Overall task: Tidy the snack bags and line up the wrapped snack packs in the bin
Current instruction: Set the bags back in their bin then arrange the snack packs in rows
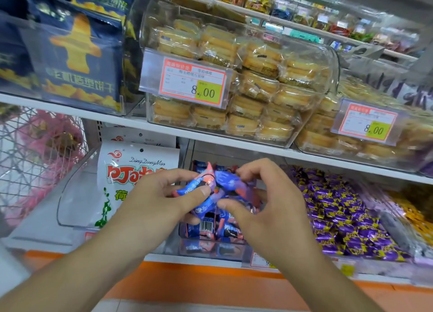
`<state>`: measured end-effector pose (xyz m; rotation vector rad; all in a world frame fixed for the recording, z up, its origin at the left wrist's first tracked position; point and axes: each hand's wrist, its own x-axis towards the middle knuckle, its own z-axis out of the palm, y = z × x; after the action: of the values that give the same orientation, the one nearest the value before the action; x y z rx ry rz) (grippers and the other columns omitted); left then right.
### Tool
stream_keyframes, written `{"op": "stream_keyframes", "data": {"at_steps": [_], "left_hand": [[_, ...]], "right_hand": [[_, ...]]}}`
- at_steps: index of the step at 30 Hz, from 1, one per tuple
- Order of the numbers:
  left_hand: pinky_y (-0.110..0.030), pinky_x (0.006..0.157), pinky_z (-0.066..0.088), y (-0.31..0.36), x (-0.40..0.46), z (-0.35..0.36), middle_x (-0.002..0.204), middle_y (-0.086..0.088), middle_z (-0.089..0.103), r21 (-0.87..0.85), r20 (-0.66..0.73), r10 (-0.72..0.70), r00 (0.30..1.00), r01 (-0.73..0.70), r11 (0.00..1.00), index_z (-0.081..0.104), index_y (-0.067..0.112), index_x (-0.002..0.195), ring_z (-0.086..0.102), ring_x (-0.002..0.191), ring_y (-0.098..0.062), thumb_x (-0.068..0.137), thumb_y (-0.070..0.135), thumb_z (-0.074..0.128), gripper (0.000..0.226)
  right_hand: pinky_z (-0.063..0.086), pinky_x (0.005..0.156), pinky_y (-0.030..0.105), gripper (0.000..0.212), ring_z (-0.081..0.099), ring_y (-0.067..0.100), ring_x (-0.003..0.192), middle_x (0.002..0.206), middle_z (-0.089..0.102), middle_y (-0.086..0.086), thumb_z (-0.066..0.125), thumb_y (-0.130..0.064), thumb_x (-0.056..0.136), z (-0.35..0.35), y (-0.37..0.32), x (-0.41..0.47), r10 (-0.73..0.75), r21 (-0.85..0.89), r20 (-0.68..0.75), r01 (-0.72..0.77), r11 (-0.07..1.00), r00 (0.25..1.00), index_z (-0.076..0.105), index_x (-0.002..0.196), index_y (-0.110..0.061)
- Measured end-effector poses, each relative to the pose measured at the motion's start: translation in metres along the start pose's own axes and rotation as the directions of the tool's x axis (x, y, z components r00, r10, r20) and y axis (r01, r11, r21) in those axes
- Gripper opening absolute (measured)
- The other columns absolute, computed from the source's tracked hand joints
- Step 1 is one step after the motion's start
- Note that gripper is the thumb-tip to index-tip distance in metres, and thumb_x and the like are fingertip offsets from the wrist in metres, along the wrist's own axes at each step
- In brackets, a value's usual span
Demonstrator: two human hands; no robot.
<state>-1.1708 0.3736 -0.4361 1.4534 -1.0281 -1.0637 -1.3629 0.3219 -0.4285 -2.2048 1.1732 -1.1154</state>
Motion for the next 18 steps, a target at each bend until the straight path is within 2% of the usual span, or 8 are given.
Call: {"op": "stream_keyframes", "data": {"at_steps": [3,5,7,9,12,16,18], "left_hand": [[-0.069,0.101,0.052,-0.001,0.001,-0.003,0.095,-0.005,0.083,-0.064,0.014,-0.026,1.000,0.026,0.998,0.080,0.034,0.106,0.081,0.081,-0.029,0.085,0.039,0.083,0.022],[-0.075,0.101,0.046,-0.003,0.002,-0.006,0.100,-0.003,0.083,-0.114,0.016,-0.049,0.999,0.050,0.992,0.078,0.038,0.111,0.081,0.089,-0.026,0.081,0.048,0.080,0.032],[-0.074,0.103,0.045,-0.005,0.003,-0.008,0.104,-0.004,0.083,-0.166,0.032,-0.046,0.998,0.051,0.985,0.077,0.037,0.114,0.081,0.094,-0.028,0.078,0.048,0.077,0.037],[-0.070,0.105,0.047,-0.005,0.004,-0.007,0.106,-0.008,0.082,-0.196,0.046,-0.032,0.998,0.041,0.980,0.078,0.033,0.115,0.080,0.095,-0.031,0.079,0.047,0.076,0.039],[-0.059,0.104,0.054,-0.005,0.003,-0.007,0.107,-0.007,0.082,-0.166,0.085,-0.012,0.996,0.026,0.986,0.077,0.032,0.116,0.080,0.095,-0.030,0.076,0.048,0.081,0.043],[-0.050,0.098,0.059,-0.007,0.001,-0.007,0.108,0.000,0.082,-0.050,0.097,0.019,0.995,-0.014,0.999,0.073,0.031,0.121,0.080,0.095,-0.023,0.075,0.038,0.092,0.050],[-0.049,0.099,0.059,-0.007,0.001,-0.008,0.107,0.001,0.082,-0.060,0.075,0.021,0.997,-0.017,0.998,0.073,0.030,0.119,0.080,0.095,-0.024,0.077,0.030,0.089,0.045]], "right_hand": [[0.057,0.095,0.033,0.031,0.062,0.014,0.118,0.122,0.060,-0.015,0.084,-0.023,0.084,0.002,0.000,-0.003,-0.078,0.102,0.130,0.065,0.993,0.988,0.063,0.107,-0.027],[0.056,0.098,0.032,0.014,0.062,0.018,0.125,0.130,0.061,-0.013,0.074,-0.014,0.094,0.000,0.002,-0.002,-0.070,0.254,0.156,0.029,0.967,0.985,0.073,0.106,-0.020],[0.058,0.095,0.032,0.016,0.066,0.018,0.122,0.130,0.063,-0.013,0.071,-0.005,0.095,0.000,0.004,-0.001,-0.030,0.318,0.130,-0.013,0.948,0.991,0.078,0.099,-0.018],[0.060,0.092,0.034,0.020,0.069,0.020,0.116,0.127,0.063,-0.013,0.076,0.001,0.089,0.004,0.006,0.000,-0.002,0.298,0.087,-0.024,0.954,0.996,0.076,0.092,-0.019],[0.060,0.088,0.025,0.027,0.071,0.014,0.111,0.125,0.062,-0.015,0.082,0.003,0.083,0.007,0.006,0.000,0.040,0.312,0.056,-0.056,0.949,0.998,0.070,0.090,-0.020],[0.057,0.091,0.020,0.042,0.066,0.008,0.118,0.129,0.061,-0.014,0.087,-0.003,0.079,0.009,0.002,-0.003,0.049,0.286,0.055,-0.063,0.956,0.997,0.063,0.106,-0.025],[0.058,0.092,0.022,0.051,0.067,0.006,0.116,0.128,0.063,-0.010,0.088,-0.008,0.079,0.011,0.001,-0.003,0.145,0.337,0.071,-0.161,0.928,0.987,0.059,0.114,-0.031]]}}
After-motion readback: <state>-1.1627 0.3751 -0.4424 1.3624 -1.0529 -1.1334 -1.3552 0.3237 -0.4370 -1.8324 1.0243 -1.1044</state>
